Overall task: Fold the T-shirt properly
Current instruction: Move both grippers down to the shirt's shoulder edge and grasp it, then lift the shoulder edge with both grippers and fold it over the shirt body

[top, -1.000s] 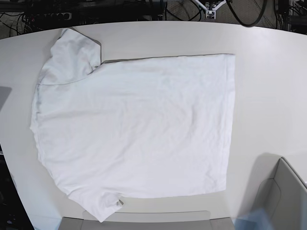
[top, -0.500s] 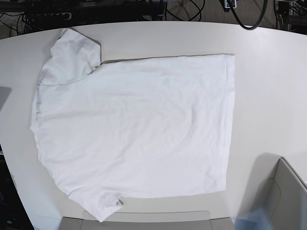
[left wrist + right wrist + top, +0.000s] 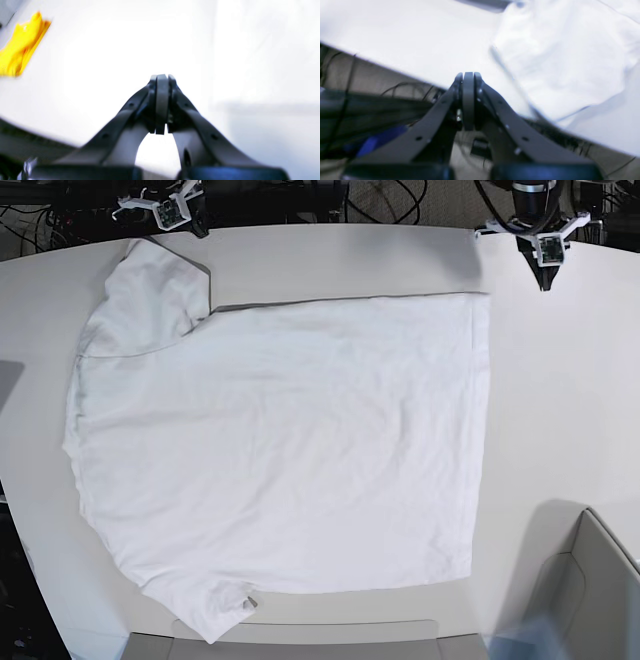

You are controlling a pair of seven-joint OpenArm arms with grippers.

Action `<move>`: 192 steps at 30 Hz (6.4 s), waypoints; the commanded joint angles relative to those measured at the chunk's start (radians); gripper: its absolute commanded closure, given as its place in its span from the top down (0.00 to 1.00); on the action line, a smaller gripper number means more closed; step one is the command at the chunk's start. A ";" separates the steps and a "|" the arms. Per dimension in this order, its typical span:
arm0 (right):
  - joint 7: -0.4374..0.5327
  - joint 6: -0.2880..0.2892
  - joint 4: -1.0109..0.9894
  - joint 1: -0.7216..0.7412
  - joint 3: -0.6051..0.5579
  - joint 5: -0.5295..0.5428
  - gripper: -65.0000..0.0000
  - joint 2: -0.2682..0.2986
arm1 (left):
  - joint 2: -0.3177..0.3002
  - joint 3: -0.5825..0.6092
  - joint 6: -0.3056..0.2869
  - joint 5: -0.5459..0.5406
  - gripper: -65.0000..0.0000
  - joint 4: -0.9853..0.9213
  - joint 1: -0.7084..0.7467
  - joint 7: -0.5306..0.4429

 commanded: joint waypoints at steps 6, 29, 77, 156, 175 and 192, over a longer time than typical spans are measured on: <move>0.056 0.006 0.022 0.073 -0.014 0.004 0.00 -0.002 | -0.008 0.006 0.012 0.000 0.00 0.027 -0.150 -0.147; -0.287 0.009 0.020 0.285 0.285 0.642 0.49 0.053 | -0.014 0.063 0.010 0.005 0.11 0.027 -0.285 -0.120; -0.570 0.262 -0.385 0.400 0.546 0.773 0.41 -0.071 | -0.247 -0.138 -0.059 -1.026 0.31 -0.424 -0.392 0.540; -0.776 0.263 -0.273 0.960 0.340 0.294 0.00 -0.063 | -0.200 -0.149 -0.096 -0.781 0.00 -0.450 -0.759 0.712; -0.564 0.259 -0.689 1.261 0.174 0.151 0.00 -0.071 | -0.201 -0.130 -0.102 -0.617 0.00 -0.740 -1.057 0.700; -0.477 0.259 -0.885 1.412 0.173 0.145 0.00 -0.069 | -0.212 -0.029 -0.099 -0.615 0.00 -0.837 -1.137 0.600</move>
